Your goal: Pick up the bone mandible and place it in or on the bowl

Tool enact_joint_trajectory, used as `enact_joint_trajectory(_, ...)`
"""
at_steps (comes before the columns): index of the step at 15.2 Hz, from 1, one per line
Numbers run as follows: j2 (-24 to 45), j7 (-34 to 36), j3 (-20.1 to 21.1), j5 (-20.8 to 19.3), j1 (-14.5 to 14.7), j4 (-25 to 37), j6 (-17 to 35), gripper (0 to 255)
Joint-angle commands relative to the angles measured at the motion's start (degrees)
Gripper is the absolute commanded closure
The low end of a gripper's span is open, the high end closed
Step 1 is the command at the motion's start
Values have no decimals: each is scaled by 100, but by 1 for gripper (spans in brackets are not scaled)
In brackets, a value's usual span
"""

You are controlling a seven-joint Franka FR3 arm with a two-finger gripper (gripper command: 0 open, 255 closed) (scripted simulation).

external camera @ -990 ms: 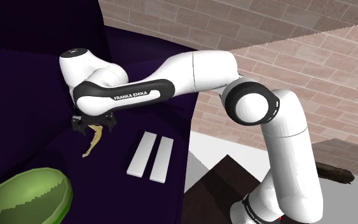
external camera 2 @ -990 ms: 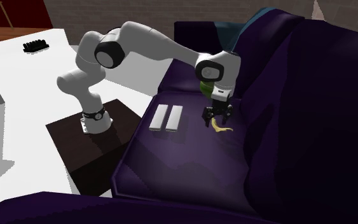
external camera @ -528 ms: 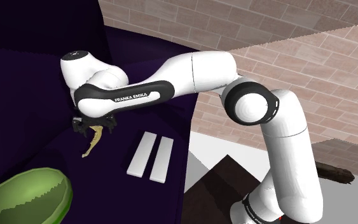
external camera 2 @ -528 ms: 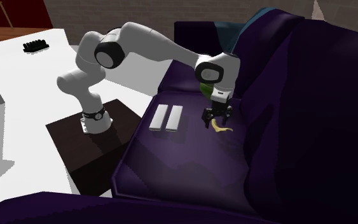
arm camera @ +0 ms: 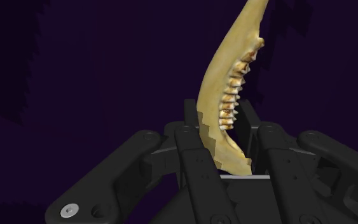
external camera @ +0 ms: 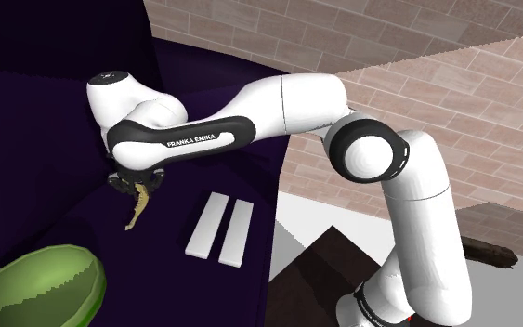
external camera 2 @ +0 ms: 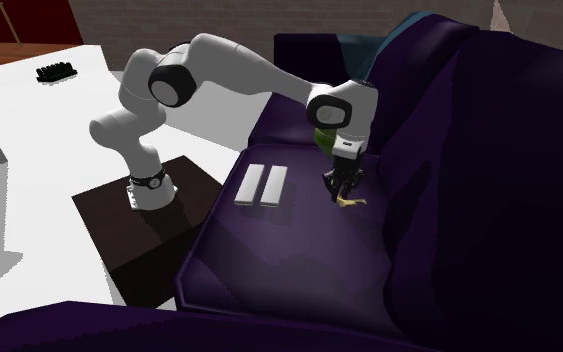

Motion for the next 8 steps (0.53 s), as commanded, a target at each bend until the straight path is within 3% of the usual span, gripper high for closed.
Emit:
enact_joint_trajectory(1,15,-1,-4,3,-1,-22,-22,255)
enact_joint_trajectory(8,-90,-78,22,53,-7,158,-293,255)
